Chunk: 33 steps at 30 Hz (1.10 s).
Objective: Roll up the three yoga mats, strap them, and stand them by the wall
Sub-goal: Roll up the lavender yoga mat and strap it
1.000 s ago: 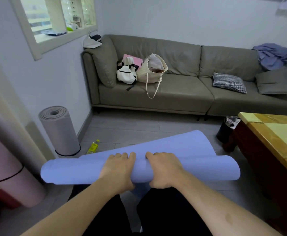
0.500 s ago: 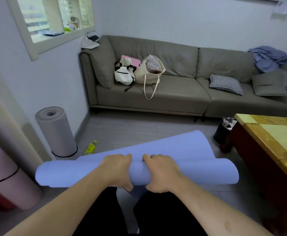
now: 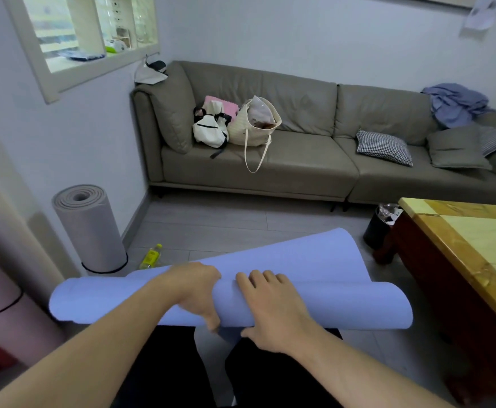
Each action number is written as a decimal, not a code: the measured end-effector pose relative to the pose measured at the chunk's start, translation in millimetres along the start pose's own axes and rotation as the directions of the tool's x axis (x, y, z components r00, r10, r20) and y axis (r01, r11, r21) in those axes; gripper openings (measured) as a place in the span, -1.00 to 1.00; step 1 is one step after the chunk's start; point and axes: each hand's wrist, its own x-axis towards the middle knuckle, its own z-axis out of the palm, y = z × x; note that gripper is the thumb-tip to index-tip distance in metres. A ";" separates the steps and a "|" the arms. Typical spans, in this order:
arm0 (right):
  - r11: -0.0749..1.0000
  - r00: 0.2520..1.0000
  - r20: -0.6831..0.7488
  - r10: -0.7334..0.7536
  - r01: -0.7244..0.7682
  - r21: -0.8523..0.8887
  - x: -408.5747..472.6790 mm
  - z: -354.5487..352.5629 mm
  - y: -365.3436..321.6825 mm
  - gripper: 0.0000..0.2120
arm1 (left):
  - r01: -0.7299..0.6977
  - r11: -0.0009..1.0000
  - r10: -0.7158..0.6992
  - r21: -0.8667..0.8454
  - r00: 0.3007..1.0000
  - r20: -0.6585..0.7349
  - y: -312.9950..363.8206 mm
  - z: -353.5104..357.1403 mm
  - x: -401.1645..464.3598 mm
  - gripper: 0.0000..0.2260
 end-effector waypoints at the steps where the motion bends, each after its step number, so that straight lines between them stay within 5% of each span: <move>1: 1.000 1.000 0.002 0.007 -0.007 -0.009 -1.1 2.1 -0.5 -0.25 | -0.003 1.000 0.003 0.008 1.000 0.005 1.7 1.2 -0.1 -0.36; 10: 0.989 0.994 0.093 0.055 -0.067 0.128 15.8 -14.2 11.2 -0.44 | 0.031 0.994 0.012 0.109 0.928 -0.373 9.1 39.1 -5.3 -0.34; 22: 0.999 0.999 -0.021 0.030 -0.029 0.012 -3.6 1.5 7.1 -0.22 | 0.039 0.997 -0.025 0.063 0.977 -0.213 10.1 19.3 -3.2 -0.41; 25: 0.999 0.999 0.011 0.037 -0.038 0.011 -1.7 -4.2 10.5 -0.32 | 0.043 0.998 -0.036 0.040 0.986 -0.164 12.9 17.8 -3.5 -0.38; 29: 0.998 0.996 0.082 0.035 -0.039 0.050 9.1 -12.4 14.8 -0.42 | 0.046 0.999 -0.043 0.003 0.960 -0.278 12.0 30.9 -8.1 -0.37; 33: 0.995 0.991 0.126 0.037 -0.049 0.092 18.4 -14.7 16.9 -0.43 | 0.047 0.986 0.027 0.159 0.902 -0.431 12.2 48.1 -13.2 -0.40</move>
